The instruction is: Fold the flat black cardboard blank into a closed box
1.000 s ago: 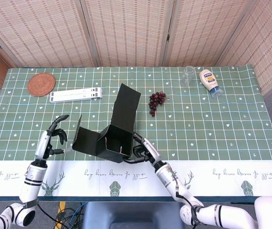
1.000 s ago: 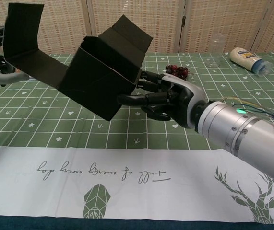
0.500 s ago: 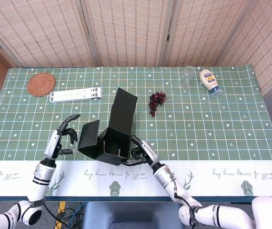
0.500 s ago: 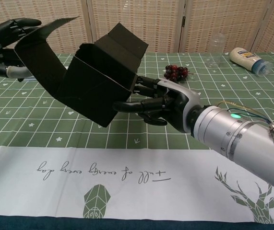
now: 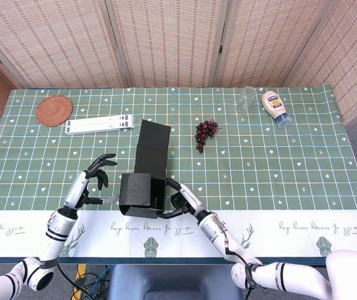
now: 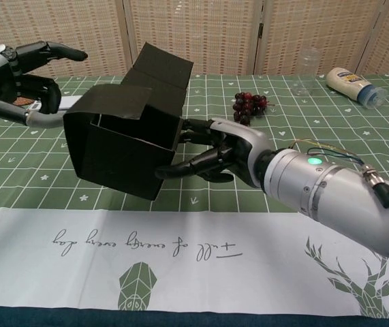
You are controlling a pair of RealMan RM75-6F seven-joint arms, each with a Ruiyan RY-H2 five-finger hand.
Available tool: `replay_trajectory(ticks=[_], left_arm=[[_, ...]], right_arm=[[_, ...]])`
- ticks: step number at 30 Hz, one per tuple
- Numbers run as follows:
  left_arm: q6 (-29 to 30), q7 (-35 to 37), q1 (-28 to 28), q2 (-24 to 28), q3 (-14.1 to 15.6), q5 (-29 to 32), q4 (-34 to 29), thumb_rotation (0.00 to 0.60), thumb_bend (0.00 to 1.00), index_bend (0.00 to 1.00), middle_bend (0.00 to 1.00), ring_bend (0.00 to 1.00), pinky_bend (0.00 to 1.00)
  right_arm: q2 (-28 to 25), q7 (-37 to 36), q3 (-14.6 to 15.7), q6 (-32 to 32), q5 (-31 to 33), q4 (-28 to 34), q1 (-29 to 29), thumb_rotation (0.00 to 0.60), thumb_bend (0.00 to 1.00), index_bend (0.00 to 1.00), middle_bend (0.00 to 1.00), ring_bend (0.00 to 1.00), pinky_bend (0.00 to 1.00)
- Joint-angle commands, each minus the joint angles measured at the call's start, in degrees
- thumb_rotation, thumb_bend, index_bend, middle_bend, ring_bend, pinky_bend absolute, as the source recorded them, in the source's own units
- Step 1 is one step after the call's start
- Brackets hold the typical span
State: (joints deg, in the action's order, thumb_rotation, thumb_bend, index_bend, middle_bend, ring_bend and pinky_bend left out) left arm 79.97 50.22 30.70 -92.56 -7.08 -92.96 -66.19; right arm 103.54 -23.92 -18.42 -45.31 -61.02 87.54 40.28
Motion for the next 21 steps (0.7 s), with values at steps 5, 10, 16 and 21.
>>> replay_trajectory(ticks=[5,10,16,21], left_arm=[[1.48,1.16,0.83,-3.85,3.33,-3.3,7.73,0.6,0.11,0.34,0.23,0.62,0.71],[1.85,1.79,1.16,-6.79,5.67,-5.02,14.53,0.6,0.11,0.36,0.25,0.63,0.71],[3.5,2.97,1.29,-11.11,7.54,-6.46,23.62,0.6,0.11,0.4,0.28,0.63,0.71],[5.7,3.62,1.66,-14.43,9.26,-8.14,31.74,0.6,0.11,0.43,0.3,0.63,0.71]], right_arm=[[0.66,6.2,-0.23,1.98,5.56,-1.86,2.97,0.6,0.33,0.44,0.53,0.85,1.0],[1.91,8.72,0.18,2.83,8.05,-3.89,4.19,0.6,0.33,0.44,0.53,0.85,1.0],[3.02,10.33,0.64,4.54,9.95,-6.39,5.29,0.6,0.33,0.44,0.53,0.85,1.0],[3.49,11.16,1.02,5.85,10.59,-8.03,5.85,0.6,0.33,0.44,0.53,0.85,1.0]])
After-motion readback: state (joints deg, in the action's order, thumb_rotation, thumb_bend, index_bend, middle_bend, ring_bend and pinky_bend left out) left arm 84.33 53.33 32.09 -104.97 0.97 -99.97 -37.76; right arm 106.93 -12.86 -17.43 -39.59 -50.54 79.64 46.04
